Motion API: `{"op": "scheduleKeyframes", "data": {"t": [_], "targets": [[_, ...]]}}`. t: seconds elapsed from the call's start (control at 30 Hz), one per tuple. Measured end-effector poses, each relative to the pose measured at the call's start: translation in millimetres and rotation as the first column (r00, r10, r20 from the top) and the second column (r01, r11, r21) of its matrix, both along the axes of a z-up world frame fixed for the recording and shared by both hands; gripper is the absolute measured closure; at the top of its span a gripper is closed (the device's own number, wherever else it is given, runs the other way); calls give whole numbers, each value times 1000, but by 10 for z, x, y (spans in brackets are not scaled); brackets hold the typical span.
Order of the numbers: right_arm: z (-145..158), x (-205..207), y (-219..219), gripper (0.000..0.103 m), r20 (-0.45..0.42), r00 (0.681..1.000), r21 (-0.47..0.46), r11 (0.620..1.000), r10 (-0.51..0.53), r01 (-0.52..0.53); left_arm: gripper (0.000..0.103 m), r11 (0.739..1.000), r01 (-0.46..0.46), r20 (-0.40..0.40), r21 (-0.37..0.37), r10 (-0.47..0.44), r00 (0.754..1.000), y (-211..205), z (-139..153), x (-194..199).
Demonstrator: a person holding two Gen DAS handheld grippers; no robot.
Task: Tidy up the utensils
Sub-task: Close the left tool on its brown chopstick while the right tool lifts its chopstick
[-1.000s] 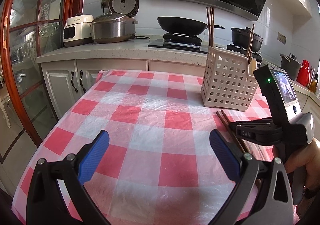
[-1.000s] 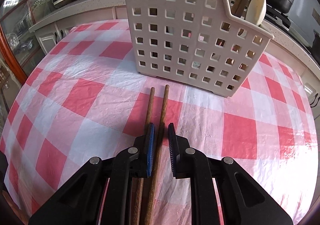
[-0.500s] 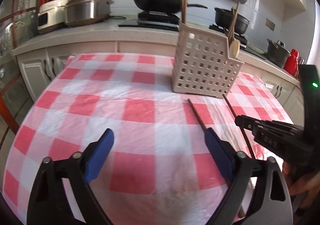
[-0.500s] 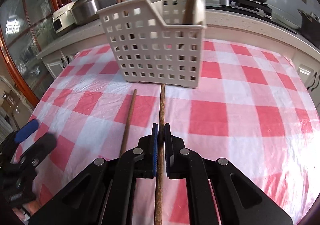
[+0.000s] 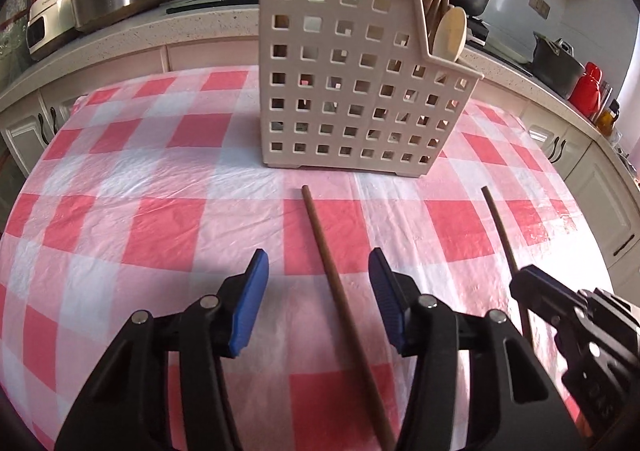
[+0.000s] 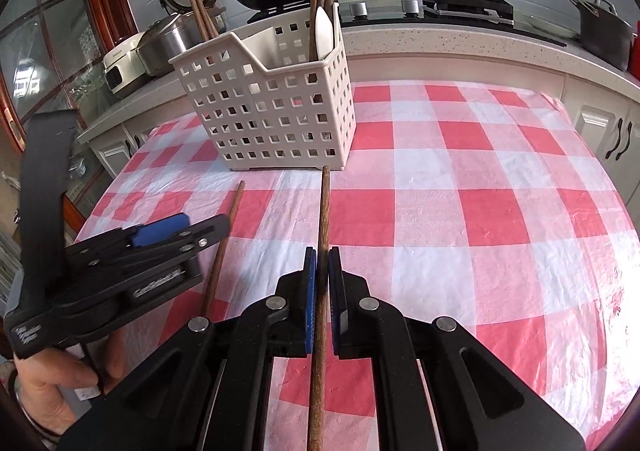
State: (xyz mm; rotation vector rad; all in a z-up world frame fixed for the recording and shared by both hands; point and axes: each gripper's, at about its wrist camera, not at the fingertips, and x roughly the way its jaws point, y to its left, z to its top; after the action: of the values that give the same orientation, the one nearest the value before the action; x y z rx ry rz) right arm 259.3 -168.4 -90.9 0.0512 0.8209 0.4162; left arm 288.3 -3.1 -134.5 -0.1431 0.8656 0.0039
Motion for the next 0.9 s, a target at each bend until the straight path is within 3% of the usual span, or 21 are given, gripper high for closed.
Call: {"op": "scheduleKeyframes", "data": {"t": [0.23, 0.37, 0.57, 0.7, 0.9], "targets": [[-37, 37, -185, 97, -15, 1000, 42, 999, -21, 21, 71, 997, -1, -30, 80, 4, 1000, -168, -118, 157], [-45, 38, -245, 97, -18, 999, 54, 998, -28, 29, 93, 992, 4, -31, 128, 0, 1000, -219, -120, 173], [-42, 29, -251, 97, -18, 999, 60, 998, -28, 30, 95, 984, 21, -37, 177, -15, 999, -257, -113, 166], [-17, 15, -244, 97, -11, 999, 56, 998, -31, 31, 97, 991, 28, -24, 129, -25, 999, -208, -99, 138], [93, -35, -219, 97, 30, 999, 69, 997, -32, 30, 97, 995, 46, 73, 86, -52, 996, -97, 126, -109]]}}
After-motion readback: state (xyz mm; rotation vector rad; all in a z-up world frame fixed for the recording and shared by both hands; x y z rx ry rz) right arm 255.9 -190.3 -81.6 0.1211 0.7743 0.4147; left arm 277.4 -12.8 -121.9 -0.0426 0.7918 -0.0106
